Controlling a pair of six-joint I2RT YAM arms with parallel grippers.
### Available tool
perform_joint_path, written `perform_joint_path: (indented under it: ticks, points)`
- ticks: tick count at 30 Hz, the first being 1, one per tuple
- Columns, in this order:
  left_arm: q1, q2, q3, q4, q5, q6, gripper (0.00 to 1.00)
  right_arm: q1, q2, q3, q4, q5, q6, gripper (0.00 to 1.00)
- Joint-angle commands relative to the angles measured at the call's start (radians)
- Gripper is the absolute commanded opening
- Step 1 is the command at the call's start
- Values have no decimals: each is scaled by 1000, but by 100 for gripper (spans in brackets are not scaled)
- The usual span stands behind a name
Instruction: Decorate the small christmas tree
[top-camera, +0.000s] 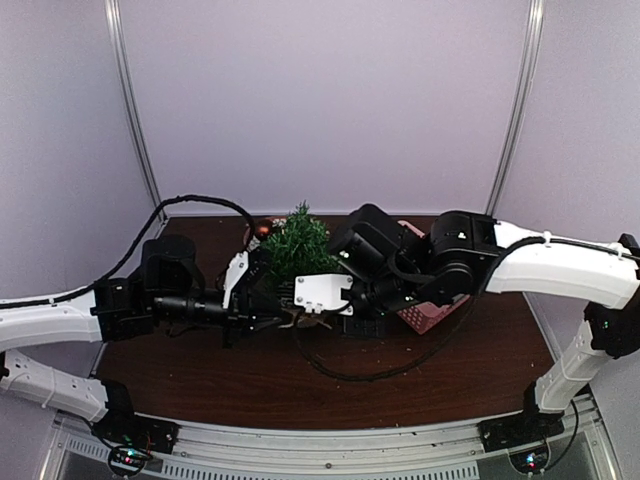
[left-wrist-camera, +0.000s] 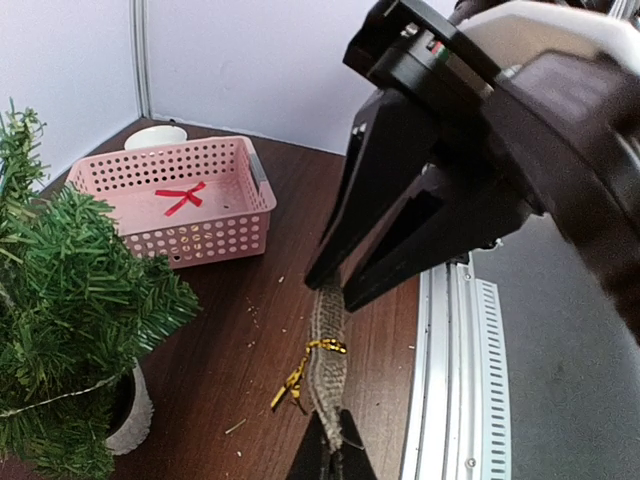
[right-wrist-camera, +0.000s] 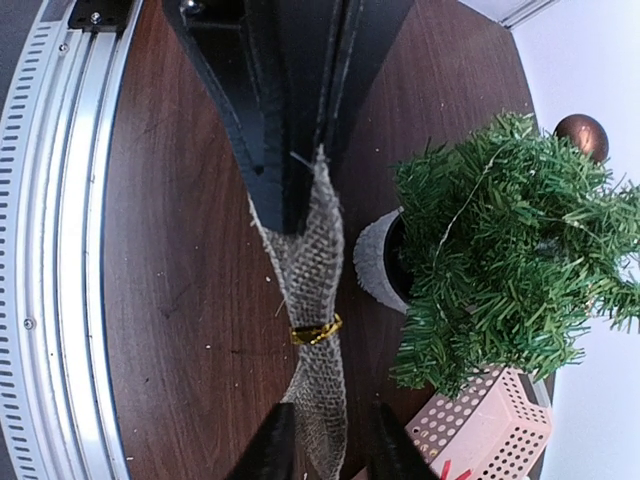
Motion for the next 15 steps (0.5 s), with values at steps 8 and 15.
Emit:
perform_joint_path:
  ticks: [8,15]
  points:
    - [64,-64,-117,253,-45,-113,0,-227,-247,-248,341,-312,267,70]
    - [172,-58,-154,404,36,-220,0,-350,-270,-349,531,-513,425,67]
